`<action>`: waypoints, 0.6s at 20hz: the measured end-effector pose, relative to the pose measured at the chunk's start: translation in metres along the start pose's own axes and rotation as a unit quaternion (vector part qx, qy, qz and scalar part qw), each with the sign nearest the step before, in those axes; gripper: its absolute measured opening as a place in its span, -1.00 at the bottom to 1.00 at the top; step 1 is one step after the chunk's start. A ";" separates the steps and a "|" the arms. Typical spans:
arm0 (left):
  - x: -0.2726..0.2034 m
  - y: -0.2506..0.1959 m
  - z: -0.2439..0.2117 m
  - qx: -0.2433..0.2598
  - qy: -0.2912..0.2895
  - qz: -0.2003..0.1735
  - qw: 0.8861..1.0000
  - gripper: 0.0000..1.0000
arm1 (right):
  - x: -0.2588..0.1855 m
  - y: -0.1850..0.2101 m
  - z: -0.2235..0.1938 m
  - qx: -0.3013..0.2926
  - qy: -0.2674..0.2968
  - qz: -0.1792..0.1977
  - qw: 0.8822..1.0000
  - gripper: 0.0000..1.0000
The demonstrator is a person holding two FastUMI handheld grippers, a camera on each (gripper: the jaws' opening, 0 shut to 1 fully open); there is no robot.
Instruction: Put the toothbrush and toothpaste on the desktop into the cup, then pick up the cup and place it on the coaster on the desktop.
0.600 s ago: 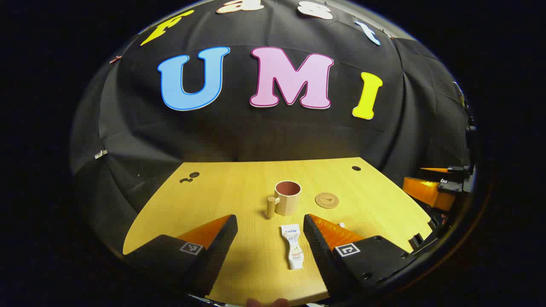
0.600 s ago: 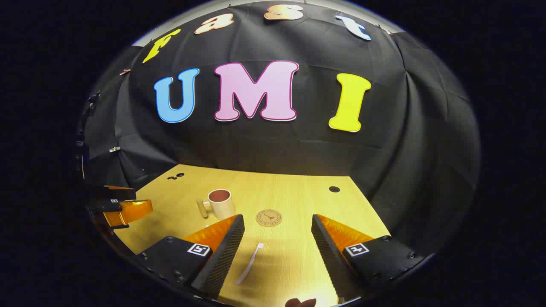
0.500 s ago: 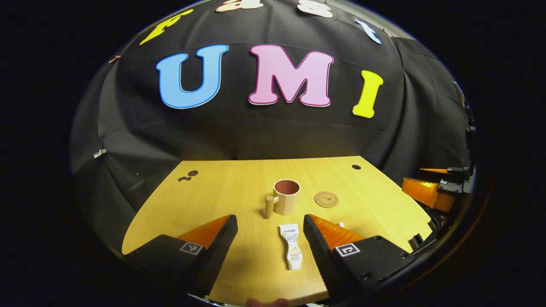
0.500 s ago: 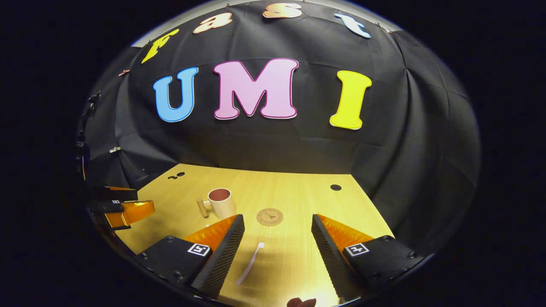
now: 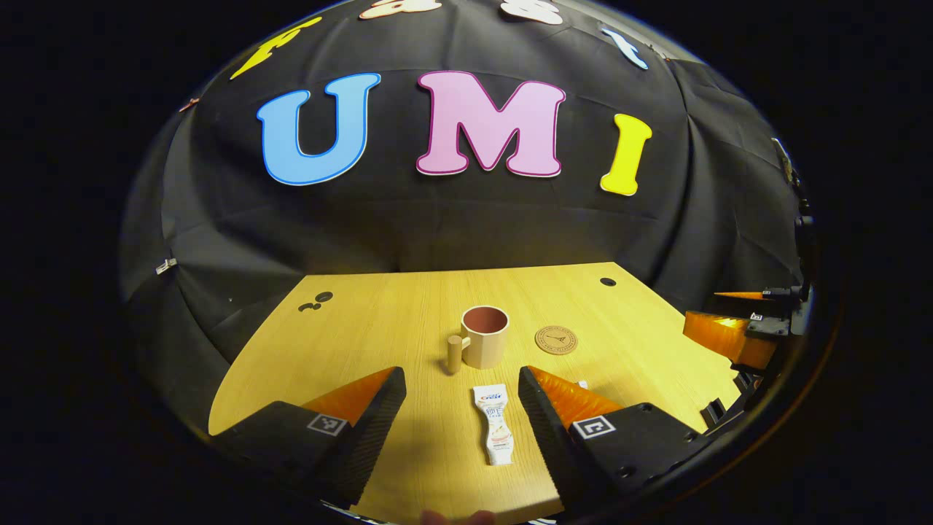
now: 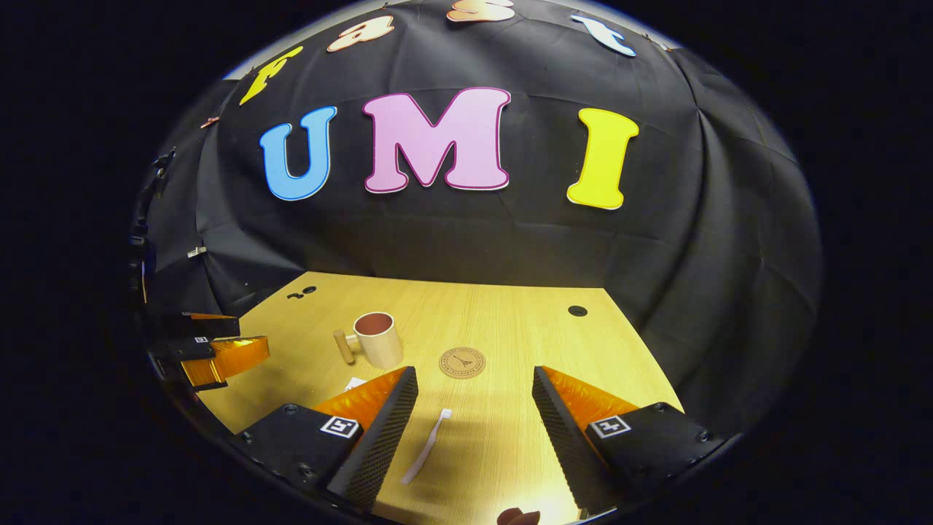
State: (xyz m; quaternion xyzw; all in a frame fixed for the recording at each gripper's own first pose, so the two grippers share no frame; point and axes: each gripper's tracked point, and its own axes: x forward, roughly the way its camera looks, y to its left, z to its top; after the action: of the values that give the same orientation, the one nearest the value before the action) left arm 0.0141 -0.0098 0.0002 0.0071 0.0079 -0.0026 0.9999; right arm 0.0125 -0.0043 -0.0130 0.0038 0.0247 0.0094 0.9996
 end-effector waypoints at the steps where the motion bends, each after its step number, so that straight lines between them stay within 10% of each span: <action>1: 0.000 0.001 0.001 -0.001 0.000 0.001 1.000 0.93 | 0.001 -0.001 -0.001 0.000 0.001 0.000 1.000 0.94; 12: 0.078 -0.039 -0.071 0.011 0.149 -0.032 0.988 0.89 | -0.009 -0.015 -0.035 0.037 0.060 -0.006 0.998 0.95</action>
State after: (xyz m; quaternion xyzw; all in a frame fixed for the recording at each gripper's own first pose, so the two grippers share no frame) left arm 0.0905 -0.0485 -0.0724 0.0180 0.1573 -0.0331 0.9868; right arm 0.0018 -0.0192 -0.0478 0.0404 0.0845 0.0030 0.9956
